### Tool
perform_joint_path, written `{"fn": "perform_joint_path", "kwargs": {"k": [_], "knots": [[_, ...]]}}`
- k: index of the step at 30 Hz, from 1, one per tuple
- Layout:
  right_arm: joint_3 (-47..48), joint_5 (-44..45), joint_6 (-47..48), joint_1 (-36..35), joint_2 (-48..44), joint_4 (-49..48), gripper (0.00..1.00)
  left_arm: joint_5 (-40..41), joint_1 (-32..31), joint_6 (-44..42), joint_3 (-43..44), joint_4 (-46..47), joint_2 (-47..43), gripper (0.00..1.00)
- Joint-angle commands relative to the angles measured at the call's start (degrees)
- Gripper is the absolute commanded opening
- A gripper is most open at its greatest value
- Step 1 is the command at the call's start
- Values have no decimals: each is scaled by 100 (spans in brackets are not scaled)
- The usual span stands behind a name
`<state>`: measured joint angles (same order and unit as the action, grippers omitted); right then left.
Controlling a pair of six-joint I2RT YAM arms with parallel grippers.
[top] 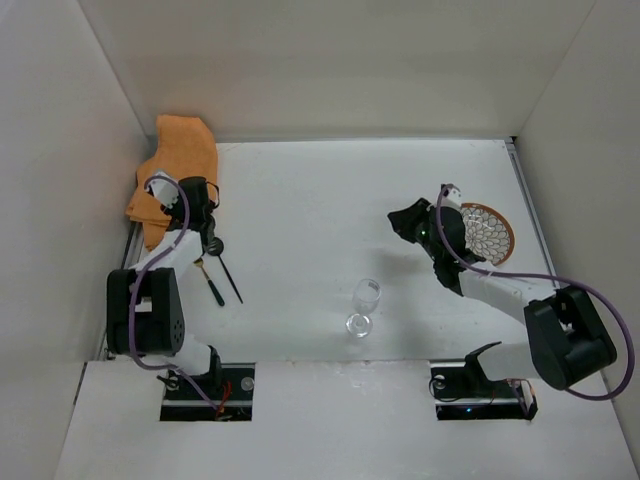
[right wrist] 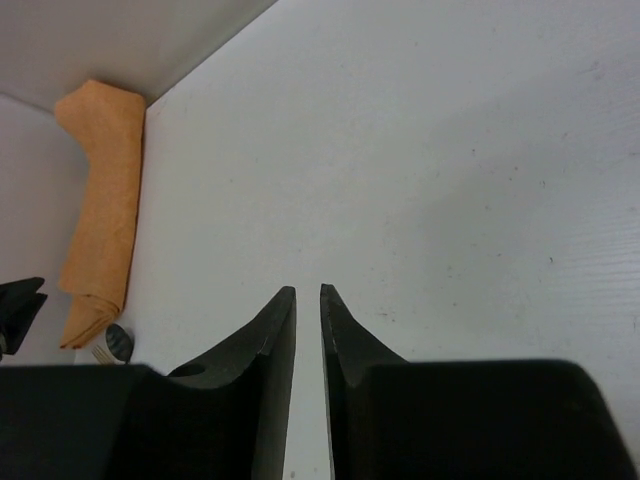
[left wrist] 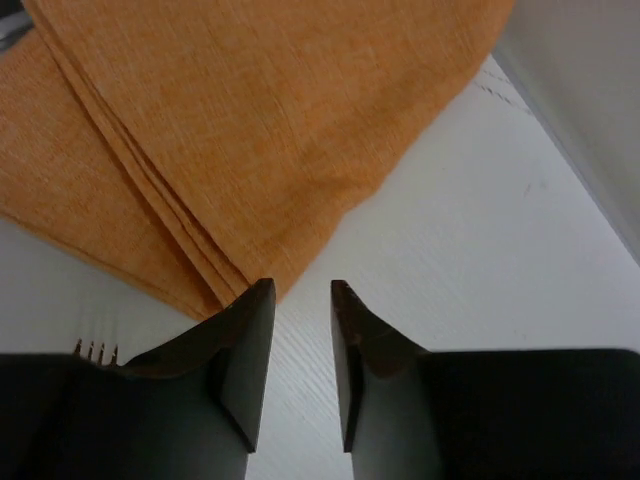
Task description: Set the dinner table for one person
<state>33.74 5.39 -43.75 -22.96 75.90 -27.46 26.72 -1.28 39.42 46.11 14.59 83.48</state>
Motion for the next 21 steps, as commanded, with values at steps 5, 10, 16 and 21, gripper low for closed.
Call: {"fn": "perform_joint_path", "kwargs": {"k": [5,10,16,21], "knots": [[160,-318,121,-11,259,-418,43,-323,1089,207,1276,-254,1028,55],[98,-556,147,24,250,-602,56,-563,1617,-82,1936,-580,1741,57],[142,-732,147,-2,381,-725,58,-527,2048,-285,2121,-589,2145,58],[177,-864,165,-2,478,-743,58,-642,2233,-409,2271,-536,2409,58]]}}
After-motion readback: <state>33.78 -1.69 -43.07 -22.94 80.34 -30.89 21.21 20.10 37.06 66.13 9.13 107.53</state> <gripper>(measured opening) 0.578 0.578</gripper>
